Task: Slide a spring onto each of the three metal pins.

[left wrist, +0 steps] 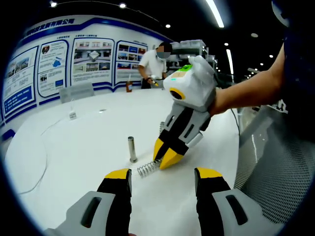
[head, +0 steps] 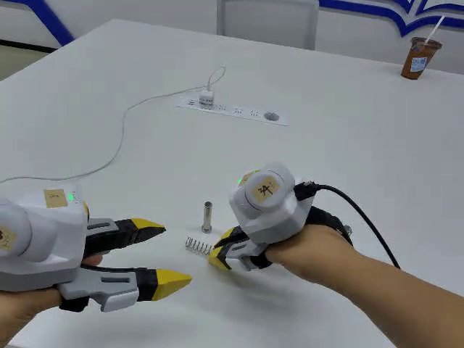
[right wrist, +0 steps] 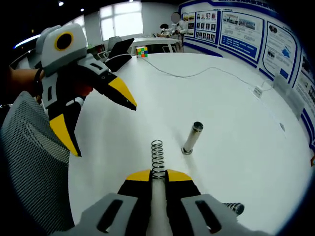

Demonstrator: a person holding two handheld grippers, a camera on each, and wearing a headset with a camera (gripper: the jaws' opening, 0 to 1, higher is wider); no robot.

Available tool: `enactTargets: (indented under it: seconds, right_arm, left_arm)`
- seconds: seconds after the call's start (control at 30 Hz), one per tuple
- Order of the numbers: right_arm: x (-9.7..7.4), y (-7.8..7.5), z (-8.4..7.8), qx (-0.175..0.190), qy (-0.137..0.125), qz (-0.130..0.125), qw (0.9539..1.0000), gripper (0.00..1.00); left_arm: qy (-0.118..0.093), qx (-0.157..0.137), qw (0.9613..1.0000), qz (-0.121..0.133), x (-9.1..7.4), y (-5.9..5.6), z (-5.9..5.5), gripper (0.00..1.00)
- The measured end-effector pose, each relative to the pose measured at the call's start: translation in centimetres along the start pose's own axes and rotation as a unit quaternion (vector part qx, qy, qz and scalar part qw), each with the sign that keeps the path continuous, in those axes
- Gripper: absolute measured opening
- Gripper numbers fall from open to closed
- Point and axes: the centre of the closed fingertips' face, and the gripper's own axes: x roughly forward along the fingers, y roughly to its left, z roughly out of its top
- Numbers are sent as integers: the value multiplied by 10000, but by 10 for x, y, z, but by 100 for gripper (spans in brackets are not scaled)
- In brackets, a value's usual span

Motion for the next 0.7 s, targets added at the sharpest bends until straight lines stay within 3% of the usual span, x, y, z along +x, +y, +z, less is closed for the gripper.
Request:
enactTargets:
  seconds: [0.33, 0.7]
  right_arm:
    - [-37, 15, -4, -475, 48, 241, 9986, 11]
    - [-73, 44, -8, -1191, 50, 716, 9903, 11]
  left_arm:
    - [108, 134, 9993, -327, 14, -18, 0, 50]
    - [132, 384, 9958, -824, 28, -45, 5, 41]
